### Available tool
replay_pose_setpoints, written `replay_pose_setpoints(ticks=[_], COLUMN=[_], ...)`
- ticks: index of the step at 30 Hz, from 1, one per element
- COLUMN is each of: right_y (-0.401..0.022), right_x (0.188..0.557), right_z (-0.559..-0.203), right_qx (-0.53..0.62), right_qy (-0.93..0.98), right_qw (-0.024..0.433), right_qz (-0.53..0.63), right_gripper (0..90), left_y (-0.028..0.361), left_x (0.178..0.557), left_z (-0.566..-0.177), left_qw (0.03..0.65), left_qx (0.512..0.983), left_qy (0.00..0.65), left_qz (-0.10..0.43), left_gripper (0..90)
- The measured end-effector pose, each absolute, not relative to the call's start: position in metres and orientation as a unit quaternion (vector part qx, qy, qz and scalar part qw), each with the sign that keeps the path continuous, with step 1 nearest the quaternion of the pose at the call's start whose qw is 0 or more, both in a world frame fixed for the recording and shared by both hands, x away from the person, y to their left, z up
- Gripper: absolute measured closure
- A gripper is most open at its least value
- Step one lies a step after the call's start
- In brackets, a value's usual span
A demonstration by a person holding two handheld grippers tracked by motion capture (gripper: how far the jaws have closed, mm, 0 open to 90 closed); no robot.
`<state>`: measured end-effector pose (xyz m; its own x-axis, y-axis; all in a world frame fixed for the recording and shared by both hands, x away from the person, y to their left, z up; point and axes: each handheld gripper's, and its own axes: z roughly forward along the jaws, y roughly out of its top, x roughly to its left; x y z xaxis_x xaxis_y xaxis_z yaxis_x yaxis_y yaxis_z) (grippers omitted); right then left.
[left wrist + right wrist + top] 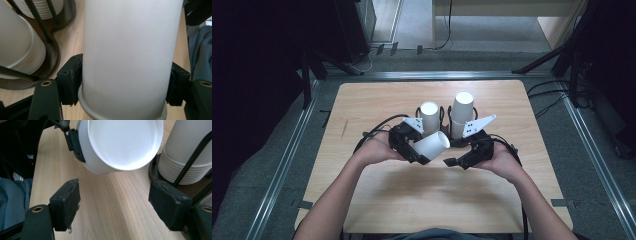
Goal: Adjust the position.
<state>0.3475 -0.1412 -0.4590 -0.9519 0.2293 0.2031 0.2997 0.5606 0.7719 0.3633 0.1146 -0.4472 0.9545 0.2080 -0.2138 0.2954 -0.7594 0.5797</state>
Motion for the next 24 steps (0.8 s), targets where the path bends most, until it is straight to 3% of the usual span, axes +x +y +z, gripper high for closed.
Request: replay_pose_setpoints(ticks=[24], right_y=[-0.141], right_x=[0.348], right_z=[-0.461], right_qx=[-0.139], right_qy=[-0.883], right_qw=[0.043], right_qz=[-0.446], right_gripper=[26.2], left_y=[0.089], left_x=[0.365], left_z=[-0.465], left_qw=[0.266], left_qx=[0.954], left_qy=[0.084], left_qz=[-0.112], left_gripper=[29.2])
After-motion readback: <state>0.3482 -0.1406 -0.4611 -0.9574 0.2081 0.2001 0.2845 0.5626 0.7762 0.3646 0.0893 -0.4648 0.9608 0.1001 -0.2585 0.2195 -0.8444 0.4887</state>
